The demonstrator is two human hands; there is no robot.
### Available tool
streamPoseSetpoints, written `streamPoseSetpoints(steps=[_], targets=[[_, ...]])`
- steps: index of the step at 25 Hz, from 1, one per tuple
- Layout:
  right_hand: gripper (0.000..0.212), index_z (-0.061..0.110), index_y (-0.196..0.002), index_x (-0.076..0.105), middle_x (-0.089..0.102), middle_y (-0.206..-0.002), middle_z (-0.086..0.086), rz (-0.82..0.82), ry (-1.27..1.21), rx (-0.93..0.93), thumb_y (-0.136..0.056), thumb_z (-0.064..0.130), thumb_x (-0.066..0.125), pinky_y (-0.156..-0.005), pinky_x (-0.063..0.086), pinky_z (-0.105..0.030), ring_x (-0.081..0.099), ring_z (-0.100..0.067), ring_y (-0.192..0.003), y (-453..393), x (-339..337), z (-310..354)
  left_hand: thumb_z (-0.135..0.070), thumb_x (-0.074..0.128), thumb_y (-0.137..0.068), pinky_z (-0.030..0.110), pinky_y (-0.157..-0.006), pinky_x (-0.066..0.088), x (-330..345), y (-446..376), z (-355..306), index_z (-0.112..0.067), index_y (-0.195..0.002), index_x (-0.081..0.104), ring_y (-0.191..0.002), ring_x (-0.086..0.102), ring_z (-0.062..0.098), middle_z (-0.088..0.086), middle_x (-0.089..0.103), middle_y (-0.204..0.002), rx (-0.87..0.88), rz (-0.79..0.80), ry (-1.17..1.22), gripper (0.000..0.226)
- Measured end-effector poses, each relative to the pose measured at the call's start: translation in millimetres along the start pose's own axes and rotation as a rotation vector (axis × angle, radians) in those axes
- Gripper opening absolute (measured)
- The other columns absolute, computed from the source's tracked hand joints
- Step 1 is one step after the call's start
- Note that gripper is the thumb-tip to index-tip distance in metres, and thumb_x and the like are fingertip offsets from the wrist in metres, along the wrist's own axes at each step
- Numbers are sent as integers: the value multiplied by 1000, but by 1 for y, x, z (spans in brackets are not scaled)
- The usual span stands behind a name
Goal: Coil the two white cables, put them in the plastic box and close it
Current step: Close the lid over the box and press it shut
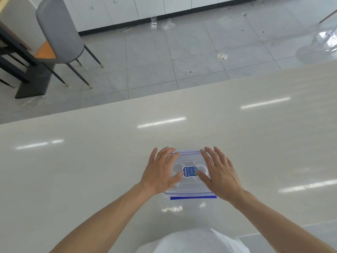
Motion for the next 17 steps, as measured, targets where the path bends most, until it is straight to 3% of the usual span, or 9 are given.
streamPoseSetpoints(steps=[2,4,7,9,13,17], targets=[[63,25,-145,44,47,-150,3,67,-60,27,-92,59,47,-107,40,-43,39,-26,-140,-16,-13,-7,-63,58,-83,42,-113,34,-13,-19,7,-22,-133,54,-133,46,21,1,46,-145,-93,50,165,65],[66,30,-147,41,46,-150,4,223,-173,72,-89,55,60,-106,41,-42,40,-24,-137,-38,-26,-19,-66,68,-76,39,-106,43,-19,-38,16,-26,-136,48,-126,51,18,-1,44,-143,-231,251,308,75],[81,29,-151,33,46,-152,-2,572,-228,159,-83,46,73,-110,38,-39,46,-25,-136,-71,-36,-31,-67,73,-71,39,-107,42,-19,-61,30,-26,-143,42,-129,51,21,3,49,-144,-351,568,309,89],[87,26,-152,33,42,-156,-2,730,-215,147,-80,43,78,-116,32,-37,42,-23,-141,-86,-32,-32,-64,76,-71,37,-109,40,-15,-72,35,-22,-144,44,-132,48,22,3,48,-147,-365,691,325,90],[106,23,-156,21,33,-161,-2,831,-195,104,-74,40,85,-120,28,-41,34,-24,-146,-103,-23,-29,-53,85,-67,35,-112,38,-7,-80,40,-21,-148,40,-133,46,20,3,46,-149,-413,708,499,97],[113,24,-157,19,39,-155,-5,778,-142,111,-69,47,86,-113,37,-41,43,-28,-138,-102,-25,-30,-44,89,-67,33,-112,38,-3,-71,40,-15,-150,38,-131,49,20,3,49,-148,-443,611,620,102]])
Point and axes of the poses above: each hand's wrist, its own y-axis away from the middle knuckle, its own x-axis out of the palm, z = x × y, the point moved 3 cm from there along -y, towards the middle knuckle
